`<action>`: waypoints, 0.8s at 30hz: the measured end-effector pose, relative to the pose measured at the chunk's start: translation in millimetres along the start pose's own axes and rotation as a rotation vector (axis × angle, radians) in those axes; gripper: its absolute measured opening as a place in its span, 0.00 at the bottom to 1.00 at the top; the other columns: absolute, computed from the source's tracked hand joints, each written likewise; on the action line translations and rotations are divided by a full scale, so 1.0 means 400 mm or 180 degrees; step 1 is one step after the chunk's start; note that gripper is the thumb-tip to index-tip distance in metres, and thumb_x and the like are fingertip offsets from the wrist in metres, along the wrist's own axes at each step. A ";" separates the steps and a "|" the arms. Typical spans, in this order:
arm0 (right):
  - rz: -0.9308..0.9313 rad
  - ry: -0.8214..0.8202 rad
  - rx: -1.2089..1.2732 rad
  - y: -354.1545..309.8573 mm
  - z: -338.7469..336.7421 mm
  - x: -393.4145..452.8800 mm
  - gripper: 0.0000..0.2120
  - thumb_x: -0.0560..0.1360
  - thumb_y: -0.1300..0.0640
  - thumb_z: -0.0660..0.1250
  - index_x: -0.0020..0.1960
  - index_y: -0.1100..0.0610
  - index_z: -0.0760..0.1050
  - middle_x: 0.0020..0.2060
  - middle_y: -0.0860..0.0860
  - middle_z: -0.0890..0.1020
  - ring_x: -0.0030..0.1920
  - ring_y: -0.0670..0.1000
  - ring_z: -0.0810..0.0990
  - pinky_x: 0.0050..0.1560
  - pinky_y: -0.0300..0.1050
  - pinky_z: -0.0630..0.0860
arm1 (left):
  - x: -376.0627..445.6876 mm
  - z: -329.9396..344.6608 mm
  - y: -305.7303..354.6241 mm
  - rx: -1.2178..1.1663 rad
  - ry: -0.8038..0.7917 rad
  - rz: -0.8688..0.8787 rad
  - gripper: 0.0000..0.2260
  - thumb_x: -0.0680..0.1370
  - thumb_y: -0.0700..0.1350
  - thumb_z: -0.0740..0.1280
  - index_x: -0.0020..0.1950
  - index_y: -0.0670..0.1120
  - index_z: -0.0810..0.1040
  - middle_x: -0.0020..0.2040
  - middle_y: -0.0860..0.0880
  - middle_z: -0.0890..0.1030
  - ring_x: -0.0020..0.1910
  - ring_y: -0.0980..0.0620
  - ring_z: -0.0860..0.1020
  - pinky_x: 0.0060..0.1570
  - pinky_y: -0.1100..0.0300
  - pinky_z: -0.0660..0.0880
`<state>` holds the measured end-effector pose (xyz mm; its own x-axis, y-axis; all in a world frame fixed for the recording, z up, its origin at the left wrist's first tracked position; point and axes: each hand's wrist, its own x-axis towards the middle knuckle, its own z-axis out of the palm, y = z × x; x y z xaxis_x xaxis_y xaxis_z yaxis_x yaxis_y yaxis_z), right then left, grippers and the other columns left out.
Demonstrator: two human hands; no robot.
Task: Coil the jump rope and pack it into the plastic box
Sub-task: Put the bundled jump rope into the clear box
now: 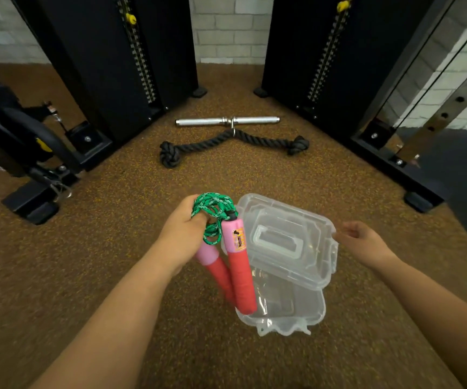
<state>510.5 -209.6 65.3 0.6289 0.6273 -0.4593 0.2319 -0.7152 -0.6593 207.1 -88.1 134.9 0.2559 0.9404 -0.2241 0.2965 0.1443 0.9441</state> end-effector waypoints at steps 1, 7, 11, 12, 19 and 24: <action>0.0105 0.0032 0.0071 0.026 0.005 0.011 0.26 0.74 0.50 0.68 0.69 0.57 0.67 0.62 0.56 0.75 0.55 0.53 0.73 0.56 0.49 0.70 | 0.001 0.016 -0.011 -0.0065 -0.0022 -0.0038 0.13 0.79 0.35 0.58 0.48 0.52 0.76 0.46 0.51 0.80 0.43 0.56 0.76 0.47 0.59 0.74; 0.0738 -0.0228 0.1548 0.103 0.051 0.074 0.35 0.74 0.54 0.69 0.75 0.58 0.55 0.57 0.55 0.78 0.49 0.54 0.80 0.42 0.53 0.79 | 0.005 0.099 -0.074 -0.0346 -0.0127 -0.0309 0.12 0.79 0.36 0.60 0.49 0.52 0.78 0.48 0.50 0.82 0.46 0.54 0.79 0.47 0.59 0.75; 0.0980 -0.0742 0.2230 0.132 0.079 0.106 0.21 0.76 0.54 0.67 0.65 0.61 0.72 0.48 0.56 0.83 0.42 0.54 0.83 0.32 0.47 0.80 | 0.012 0.139 -0.108 -0.0368 -0.0201 -0.0450 0.12 0.79 0.36 0.60 0.53 0.50 0.78 0.53 0.45 0.83 0.50 0.50 0.80 0.54 0.52 0.75; 0.0945 -0.0813 0.2333 0.137 0.084 0.112 0.17 0.76 0.54 0.66 0.62 0.60 0.74 0.46 0.56 0.84 0.41 0.53 0.84 0.32 0.46 0.80 | 0.013 0.147 -0.115 -0.0360 -0.0231 -0.0473 0.12 0.79 0.36 0.60 0.55 0.50 0.78 0.54 0.44 0.83 0.50 0.49 0.80 0.55 0.51 0.75; 0.0633 -0.1077 0.2505 0.167 0.086 0.141 0.14 0.77 0.59 0.63 0.62 0.61 0.75 0.41 0.57 0.82 0.38 0.54 0.80 0.34 0.46 0.79 | 0.019 0.195 -0.145 -0.0375 -0.0349 -0.0569 0.13 0.79 0.35 0.59 0.51 0.50 0.79 0.51 0.46 0.84 0.49 0.50 0.80 0.53 0.53 0.75; 0.0457 -0.0723 0.2682 0.207 0.066 0.127 0.12 0.76 0.61 0.65 0.58 0.64 0.77 0.41 0.55 0.85 0.38 0.53 0.83 0.40 0.50 0.79 | 0.028 0.229 -0.149 -0.0472 -0.0378 -0.0699 0.13 0.79 0.34 0.59 0.51 0.49 0.79 0.52 0.44 0.83 0.48 0.49 0.80 0.52 0.53 0.75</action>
<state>542.2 -229.0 -28.4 0.4266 0.6589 -0.6195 -0.5183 -0.3832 -0.7645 276.5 -114.5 54.0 0.3089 0.8403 -0.4454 0.2210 0.3921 0.8930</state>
